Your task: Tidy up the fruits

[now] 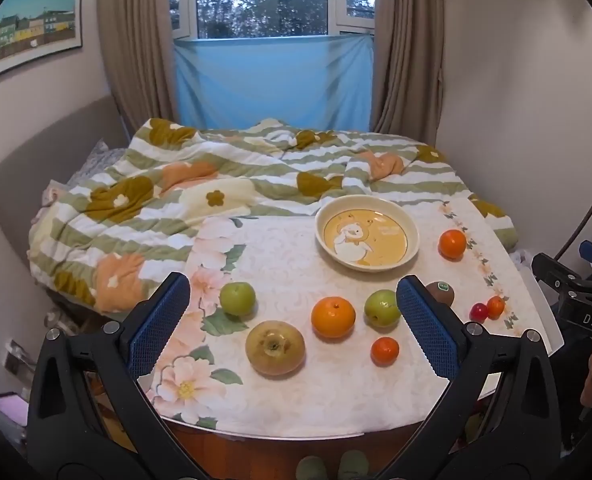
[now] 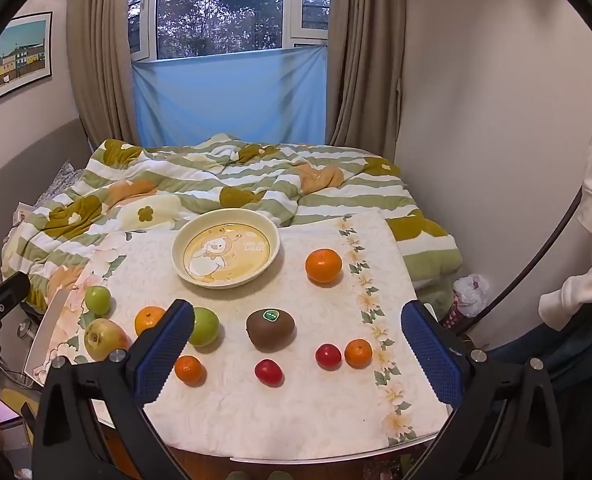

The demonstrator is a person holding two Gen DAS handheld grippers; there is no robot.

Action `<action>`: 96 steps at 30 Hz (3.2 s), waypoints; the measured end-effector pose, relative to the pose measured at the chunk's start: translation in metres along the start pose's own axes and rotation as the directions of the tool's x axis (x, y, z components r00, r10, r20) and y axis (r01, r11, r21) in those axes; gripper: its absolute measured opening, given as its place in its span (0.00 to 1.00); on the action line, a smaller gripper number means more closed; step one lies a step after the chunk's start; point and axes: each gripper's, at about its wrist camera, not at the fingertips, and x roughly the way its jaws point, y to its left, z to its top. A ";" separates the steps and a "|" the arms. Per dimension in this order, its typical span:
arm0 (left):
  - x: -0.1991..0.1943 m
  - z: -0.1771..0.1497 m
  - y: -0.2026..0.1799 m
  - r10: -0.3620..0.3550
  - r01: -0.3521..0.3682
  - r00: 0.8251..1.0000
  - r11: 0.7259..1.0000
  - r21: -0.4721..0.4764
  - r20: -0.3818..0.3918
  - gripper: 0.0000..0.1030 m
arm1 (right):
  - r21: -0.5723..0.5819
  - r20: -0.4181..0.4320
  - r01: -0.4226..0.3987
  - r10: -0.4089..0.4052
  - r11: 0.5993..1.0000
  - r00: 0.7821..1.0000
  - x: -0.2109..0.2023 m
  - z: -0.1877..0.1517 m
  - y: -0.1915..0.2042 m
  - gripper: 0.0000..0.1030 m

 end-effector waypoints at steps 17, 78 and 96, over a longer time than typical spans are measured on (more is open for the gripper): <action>0.007 0.000 -0.004 0.013 -0.013 1.000 1.000 0.002 -0.020 1.00 | 0.000 -0.002 0.002 -0.002 1.000 1.000 0.002 0.000 0.001 1.00; -0.001 0.001 0.004 0.018 -0.018 1.000 1.000 -0.002 0.004 1.00 | 0.005 0.002 -0.005 0.005 1.000 1.000 0.002 0.005 0.006 1.00; 0.017 -0.008 0.034 0.061 -0.059 0.995 0.998 0.027 -0.074 1.00 | 0.000 -0.071 -0.014 0.014 1.000 0.997 0.015 -0.009 0.021 1.00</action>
